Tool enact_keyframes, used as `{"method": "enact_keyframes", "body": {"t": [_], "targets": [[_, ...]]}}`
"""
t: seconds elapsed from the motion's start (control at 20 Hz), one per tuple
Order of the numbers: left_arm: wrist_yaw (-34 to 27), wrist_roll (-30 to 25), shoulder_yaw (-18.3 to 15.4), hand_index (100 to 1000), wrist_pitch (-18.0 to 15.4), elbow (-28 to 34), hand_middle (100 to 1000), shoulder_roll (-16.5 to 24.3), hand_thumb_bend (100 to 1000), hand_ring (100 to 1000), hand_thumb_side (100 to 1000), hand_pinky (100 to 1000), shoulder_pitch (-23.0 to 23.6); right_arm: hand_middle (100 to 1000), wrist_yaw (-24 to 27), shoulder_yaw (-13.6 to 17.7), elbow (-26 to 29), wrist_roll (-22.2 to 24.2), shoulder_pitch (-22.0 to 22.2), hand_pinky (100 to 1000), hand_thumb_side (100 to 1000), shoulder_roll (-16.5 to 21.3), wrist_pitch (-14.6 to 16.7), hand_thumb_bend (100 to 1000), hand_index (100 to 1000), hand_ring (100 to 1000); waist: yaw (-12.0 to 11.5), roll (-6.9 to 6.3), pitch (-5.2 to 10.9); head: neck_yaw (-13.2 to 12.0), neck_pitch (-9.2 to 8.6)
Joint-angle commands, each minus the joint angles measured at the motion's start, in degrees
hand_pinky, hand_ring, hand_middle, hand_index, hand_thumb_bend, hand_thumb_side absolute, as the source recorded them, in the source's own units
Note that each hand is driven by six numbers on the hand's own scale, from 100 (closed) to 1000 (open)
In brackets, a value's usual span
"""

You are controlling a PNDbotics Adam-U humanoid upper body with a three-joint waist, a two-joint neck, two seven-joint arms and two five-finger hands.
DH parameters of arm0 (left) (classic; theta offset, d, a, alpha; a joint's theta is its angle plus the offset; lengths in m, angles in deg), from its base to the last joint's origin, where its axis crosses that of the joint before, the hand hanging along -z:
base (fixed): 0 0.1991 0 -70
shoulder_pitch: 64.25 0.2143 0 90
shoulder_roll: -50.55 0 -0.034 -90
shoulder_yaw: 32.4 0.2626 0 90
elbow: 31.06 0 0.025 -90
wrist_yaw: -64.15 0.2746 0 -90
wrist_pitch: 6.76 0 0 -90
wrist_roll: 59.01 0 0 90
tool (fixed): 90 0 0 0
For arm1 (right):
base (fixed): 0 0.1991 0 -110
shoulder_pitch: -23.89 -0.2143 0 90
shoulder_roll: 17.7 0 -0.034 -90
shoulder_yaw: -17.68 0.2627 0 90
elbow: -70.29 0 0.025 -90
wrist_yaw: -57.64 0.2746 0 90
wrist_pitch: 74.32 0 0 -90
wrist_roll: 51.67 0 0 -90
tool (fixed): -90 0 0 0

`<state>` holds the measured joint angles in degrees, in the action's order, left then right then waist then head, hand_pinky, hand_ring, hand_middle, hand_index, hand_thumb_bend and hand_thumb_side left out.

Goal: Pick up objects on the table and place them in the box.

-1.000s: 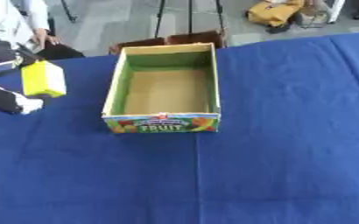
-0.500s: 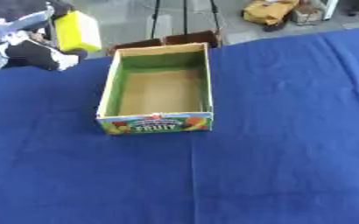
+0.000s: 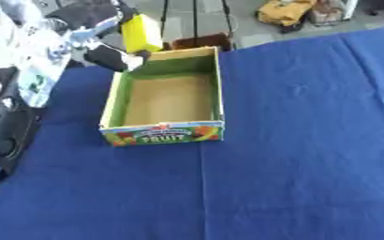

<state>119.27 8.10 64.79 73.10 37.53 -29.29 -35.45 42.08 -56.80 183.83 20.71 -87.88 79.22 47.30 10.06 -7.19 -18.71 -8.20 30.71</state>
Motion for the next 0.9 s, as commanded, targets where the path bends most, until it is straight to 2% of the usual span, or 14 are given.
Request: {"method": "enact_keyframes", "body": {"t": [0.05, 0.25, 0.4, 0.55, 0.7, 0.8, 0.9], "targets": [[1.9, 3.6, -0.8, 691, 0.1, -4.2, 539, -0.9, 100, 635, 550, 387, -2.1, 598, 0.5, 0.2, 1.0, 0.4, -1.0, 689, 1000, 0.5, 0.1, 100, 795, 743, 0.3, -0.55, 0.93, -0.6, -0.86], [4.6, 7.5, -1.2, 719, -0.5, -8.9, 593, -2.7, 100, 697, 573, 437, -3.0, 597, 0.8, 0.1, 1.0, 0.8, -1.3, 691, 1000, 0.4, 0.2, 100, 796, 744, 0.9, -0.83, 0.56, -1.1, -1.42], [7.1, 9.6, -1.3, 767, -1.3, -10.9, 713, -3.4, 100, 777, 628, 527, -3.3, 597, 1.0, 0.1, 1.0, 0.9, -1.4, 691, 1000, 0.3, 0.2, 100, 796, 744, 1.4, -0.94, 0.32, -1.2, -1.81], [9.8, 10.5, -1.3, 847, -2.3, -12.0, 842, -4.0, 100, 888, 660, 683, -3.5, 596, 1.1, 0.2, 1.0, 1.0, -1.5, 692, 1000, 0.3, 0.2, 100, 796, 745, 1.6, -1.05, 0.17, -1.2, -1.98], [12.4, 9.8, -1.0, 890, -3.7, -13.0, 959, -4.5, 100, 987, 706, 822, -3.4, 595, 1.2, 0.3, 1.0, 0.9, -1.4, 692, 1000, 0.2, 0.1, 100, 796, 745, 1.8, -1.19, 0.08, -1.2, -2.11], [13.9, 8.7, -1.1, 919, -4.7, -13.5, 1000, -4.7, 100, 1000, 737, 868, -3.3, 595, 1.2, 0.4, 1.0, 0.9, -1.4, 693, 1000, 0.2, 0.0, 100, 796, 745, 1.9, -1.27, 0.01, -1.2, -2.14], [15.1, 7.0, -1.0, 956, -5.6, -14.1, 1000, -4.8, 100, 1000, 762, 902, -3.2, 594, 1.2, 0.4, 1.0, 0.9, -1.3, 693, 1000, 0.2, -0.1, 100, 796, 745, 2.0, -1.33, -0.06, -1.2, -2.17]]}}
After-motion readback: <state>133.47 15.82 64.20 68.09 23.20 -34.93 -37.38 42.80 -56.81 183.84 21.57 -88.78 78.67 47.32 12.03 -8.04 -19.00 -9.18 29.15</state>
